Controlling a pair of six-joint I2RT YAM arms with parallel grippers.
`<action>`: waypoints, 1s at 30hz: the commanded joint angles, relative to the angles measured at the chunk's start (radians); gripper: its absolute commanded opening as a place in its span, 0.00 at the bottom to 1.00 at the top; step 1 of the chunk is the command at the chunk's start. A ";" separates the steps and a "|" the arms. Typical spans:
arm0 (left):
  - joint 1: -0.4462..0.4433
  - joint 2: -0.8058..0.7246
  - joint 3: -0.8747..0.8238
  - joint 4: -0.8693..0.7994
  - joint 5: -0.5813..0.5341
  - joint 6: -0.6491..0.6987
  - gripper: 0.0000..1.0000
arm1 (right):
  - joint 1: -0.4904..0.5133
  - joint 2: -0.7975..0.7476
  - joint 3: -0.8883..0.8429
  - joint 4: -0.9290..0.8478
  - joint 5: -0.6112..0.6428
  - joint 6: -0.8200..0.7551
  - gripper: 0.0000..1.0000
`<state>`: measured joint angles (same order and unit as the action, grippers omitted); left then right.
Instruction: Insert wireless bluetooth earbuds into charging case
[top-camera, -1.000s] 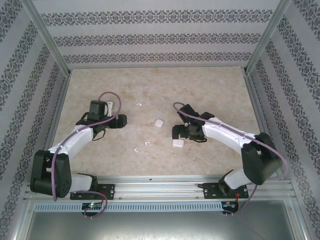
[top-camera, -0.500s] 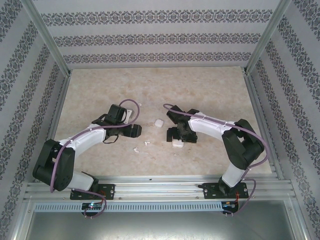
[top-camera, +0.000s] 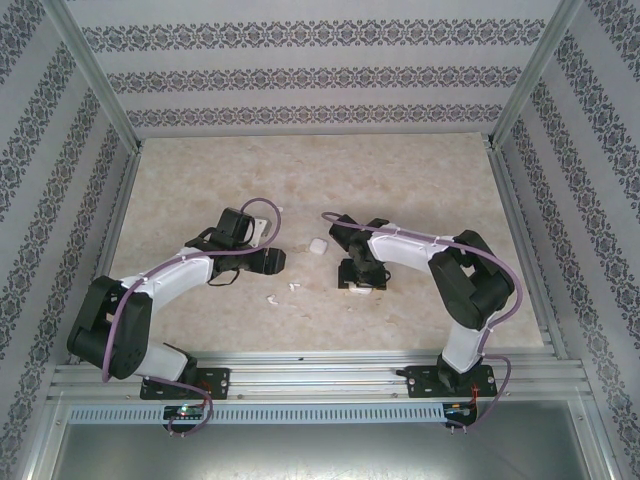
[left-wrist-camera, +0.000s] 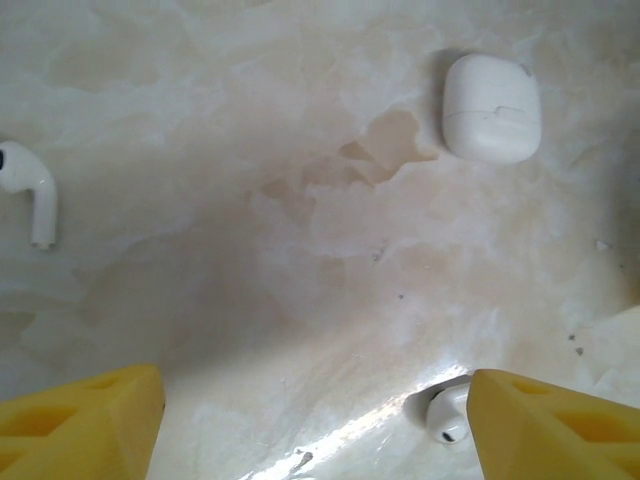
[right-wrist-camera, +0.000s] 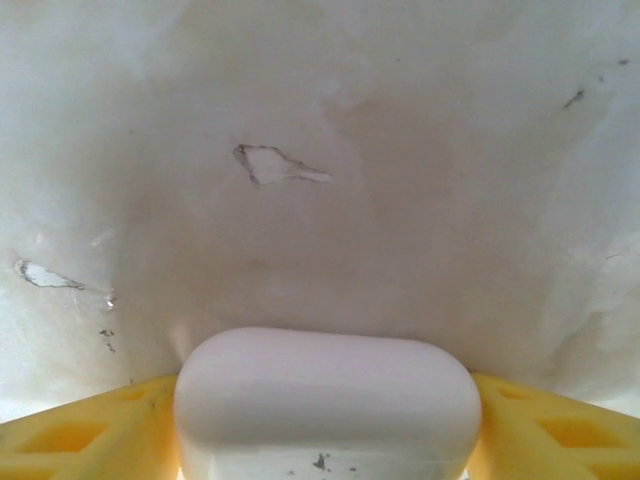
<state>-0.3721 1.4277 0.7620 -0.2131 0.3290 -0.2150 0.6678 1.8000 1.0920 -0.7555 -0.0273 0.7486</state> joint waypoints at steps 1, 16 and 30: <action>-0.011 -0.038 -0.004 0.080 0.072 0.012 0.76 | 0.011 0.027 0.001 0.064 -0.085 0.013 0.62; -0.118 -0.252 -0.162 0.543 0.166 -0.002 0.66 | -0.052 -0.326 0.102 0.102 -0.118 0.128 0.57; -0.327 -0.048 -0.014 0.926 0.073 -0.149 0.65 | -0.068 -0.511 0.163 0.157 -0.192 0.242 0.56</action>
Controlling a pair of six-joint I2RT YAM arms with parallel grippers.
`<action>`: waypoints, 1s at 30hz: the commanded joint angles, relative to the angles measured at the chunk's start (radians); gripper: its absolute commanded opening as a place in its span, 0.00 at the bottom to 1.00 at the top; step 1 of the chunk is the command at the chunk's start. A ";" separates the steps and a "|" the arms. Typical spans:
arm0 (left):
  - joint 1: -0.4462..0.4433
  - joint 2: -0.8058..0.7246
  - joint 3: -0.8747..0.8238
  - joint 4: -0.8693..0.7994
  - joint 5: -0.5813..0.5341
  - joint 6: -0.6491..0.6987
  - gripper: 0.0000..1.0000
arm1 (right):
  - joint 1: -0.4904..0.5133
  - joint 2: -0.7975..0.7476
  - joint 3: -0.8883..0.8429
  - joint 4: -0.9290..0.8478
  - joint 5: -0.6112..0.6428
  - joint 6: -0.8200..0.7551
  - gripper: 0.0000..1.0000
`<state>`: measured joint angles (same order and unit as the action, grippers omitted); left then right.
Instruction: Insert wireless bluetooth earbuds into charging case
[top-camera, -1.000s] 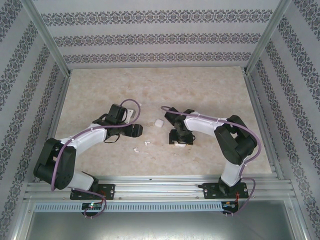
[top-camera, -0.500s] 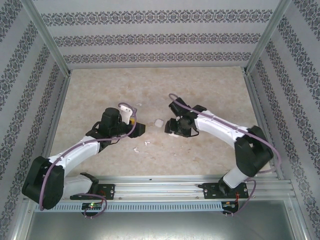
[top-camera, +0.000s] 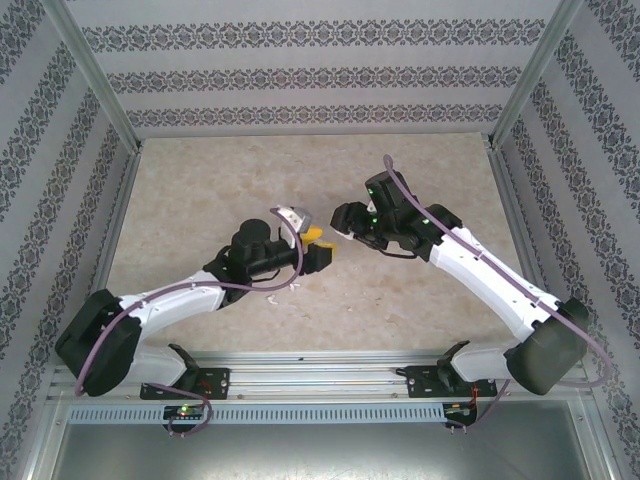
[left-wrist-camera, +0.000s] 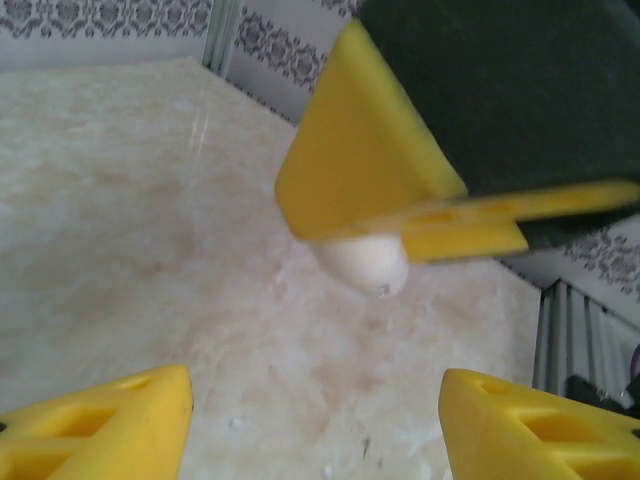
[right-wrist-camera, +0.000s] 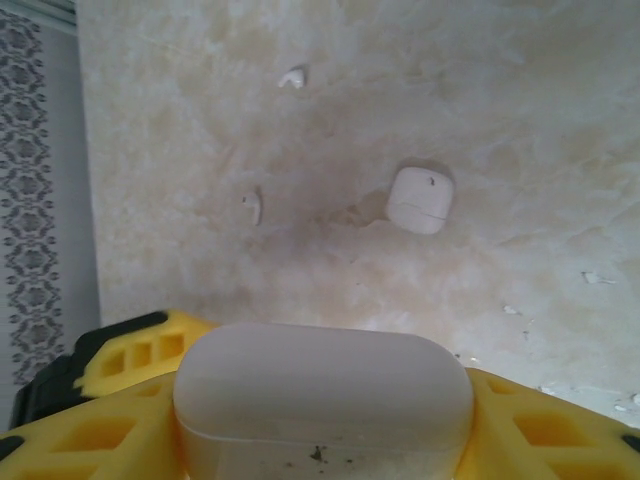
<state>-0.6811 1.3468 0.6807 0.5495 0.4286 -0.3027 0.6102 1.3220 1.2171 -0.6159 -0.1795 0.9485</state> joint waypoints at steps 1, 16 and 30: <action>-0.021 0.047 0.080 0.171 -0.031 -0.068 0.65 | -0.012 -0.037 0.040 0.018 -0.043 0.046 0.56; -0.021 0.173 0.180 0.327 -0.012 -0.197 0.35 | -0.029 -0.073 0.029 0.061 -0.111 0.076 0.56; -0.013 0.120 0.198 0.256 0.001 -0.215 0.08 | -0.066 -0.129 -0.006 0.174 -0.166 0.059 0.78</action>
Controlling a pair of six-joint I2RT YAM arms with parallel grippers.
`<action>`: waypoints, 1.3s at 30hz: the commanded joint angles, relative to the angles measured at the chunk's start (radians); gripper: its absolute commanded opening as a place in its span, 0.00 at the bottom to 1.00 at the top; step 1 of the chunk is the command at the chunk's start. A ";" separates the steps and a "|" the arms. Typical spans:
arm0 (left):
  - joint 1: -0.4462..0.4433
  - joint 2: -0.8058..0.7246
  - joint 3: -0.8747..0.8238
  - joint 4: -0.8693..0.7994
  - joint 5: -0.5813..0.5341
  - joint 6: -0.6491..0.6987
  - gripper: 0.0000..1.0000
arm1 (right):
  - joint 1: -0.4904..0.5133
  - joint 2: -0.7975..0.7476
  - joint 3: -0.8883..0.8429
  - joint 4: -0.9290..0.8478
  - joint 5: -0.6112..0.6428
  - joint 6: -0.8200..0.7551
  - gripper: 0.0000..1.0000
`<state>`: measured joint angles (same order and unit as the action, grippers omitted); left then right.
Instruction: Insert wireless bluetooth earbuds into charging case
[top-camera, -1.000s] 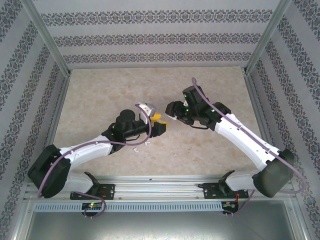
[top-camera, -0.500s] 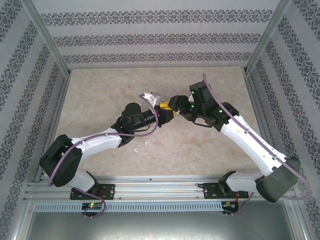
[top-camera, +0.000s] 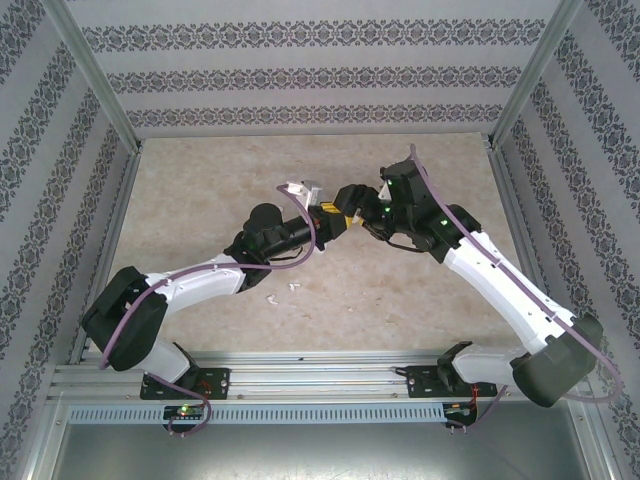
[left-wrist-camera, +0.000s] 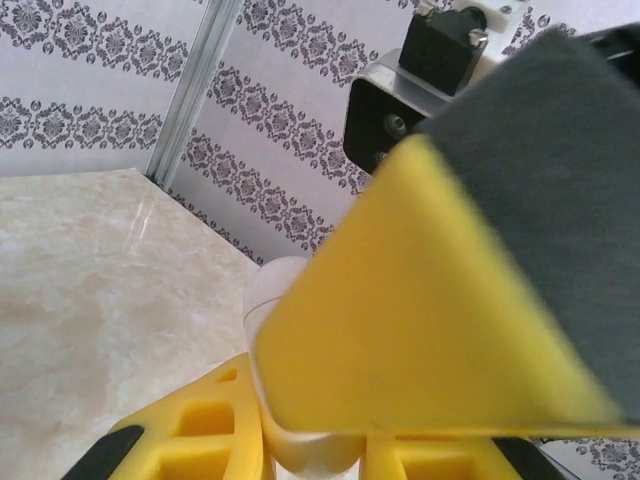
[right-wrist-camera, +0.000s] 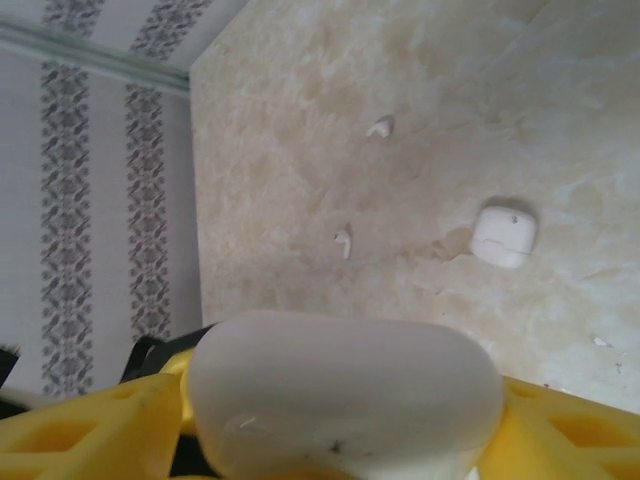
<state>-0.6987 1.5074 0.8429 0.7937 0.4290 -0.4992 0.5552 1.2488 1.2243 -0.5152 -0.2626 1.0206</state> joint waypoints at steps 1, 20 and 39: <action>0.009 -0.051 0.033 0.003 0.000 -0.027 0.08 | -0.021 -0.072 -0.018 0.089 -0.093 -0.021 0.81; 0.183 -0.194 0.087 -0.048 0.334 -0.400 0.04 | -0.206 -0.187 -0.138 0.420 -0.443 -0.152 0.71; 0.185 -0.151 0.157 0.029 0.424 -0.524 0.04 | -0.150 -0.102 -0.169 0.680 -0.580 -0.083 0.39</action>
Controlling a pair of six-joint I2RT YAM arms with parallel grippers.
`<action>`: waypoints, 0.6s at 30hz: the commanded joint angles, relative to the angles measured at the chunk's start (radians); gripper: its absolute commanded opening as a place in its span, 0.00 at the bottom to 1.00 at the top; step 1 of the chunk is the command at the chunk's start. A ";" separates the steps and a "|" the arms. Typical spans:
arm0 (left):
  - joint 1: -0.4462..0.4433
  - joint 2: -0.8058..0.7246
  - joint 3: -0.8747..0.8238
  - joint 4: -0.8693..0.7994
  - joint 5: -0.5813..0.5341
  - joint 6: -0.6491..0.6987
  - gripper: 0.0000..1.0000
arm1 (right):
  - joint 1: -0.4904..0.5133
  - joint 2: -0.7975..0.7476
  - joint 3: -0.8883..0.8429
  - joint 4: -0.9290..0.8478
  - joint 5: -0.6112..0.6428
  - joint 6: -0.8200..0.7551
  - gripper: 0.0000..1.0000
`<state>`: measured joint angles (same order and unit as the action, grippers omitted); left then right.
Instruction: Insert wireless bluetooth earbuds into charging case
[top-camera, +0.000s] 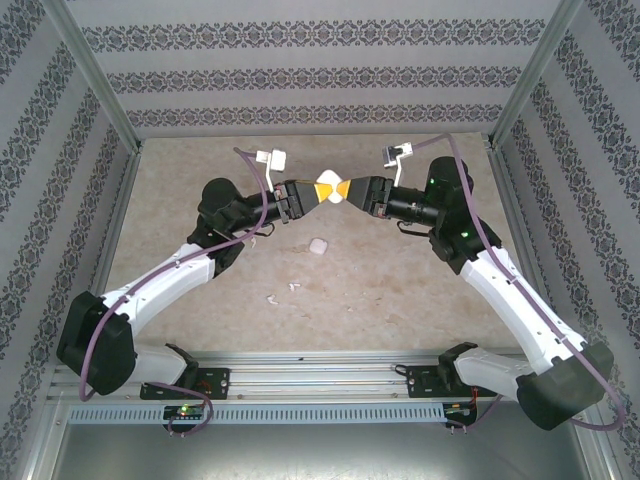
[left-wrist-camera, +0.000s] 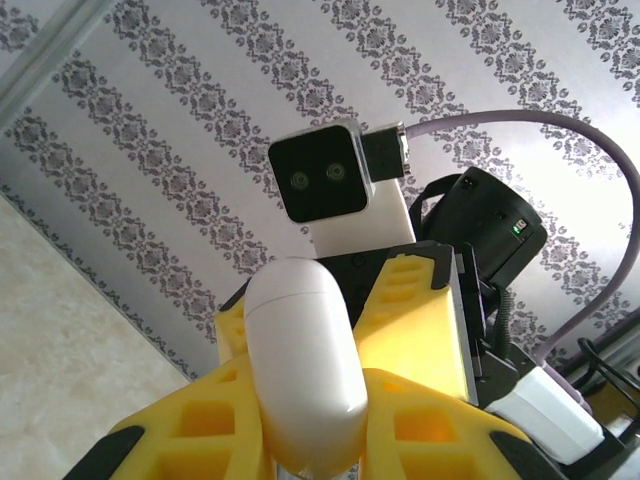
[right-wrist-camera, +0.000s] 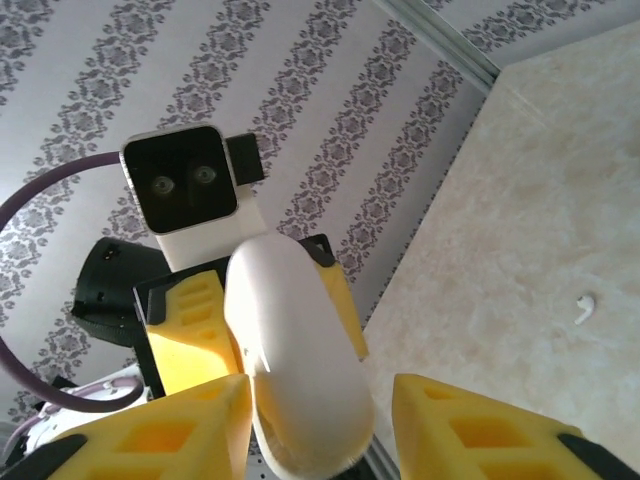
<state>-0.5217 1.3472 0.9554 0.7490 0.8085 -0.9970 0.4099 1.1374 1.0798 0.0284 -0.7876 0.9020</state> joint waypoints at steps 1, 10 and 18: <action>0.007 0.011 0.046 0.072 0.050 -0.027 0.04 | -0.006 0.014 -0.035 0.175 -0.064 0.057 0.39; 0.030 0.021 0.055 0.081 0.060 -0.025 0.04 | -0.006 0.044 -0.040 0.223 -0.117 0.062 0.25; 0.043 -0.050 0.043 -0.120 0.071 0.160 0.22 | -0.003 0.017 0.045 -0.036 -0.095 -0.134 0.13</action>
<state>-0.4953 1.3487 0.9821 0.7151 0.8719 -0.9714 0.4019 1.1770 1.0657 0.1501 -0.8776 0.8993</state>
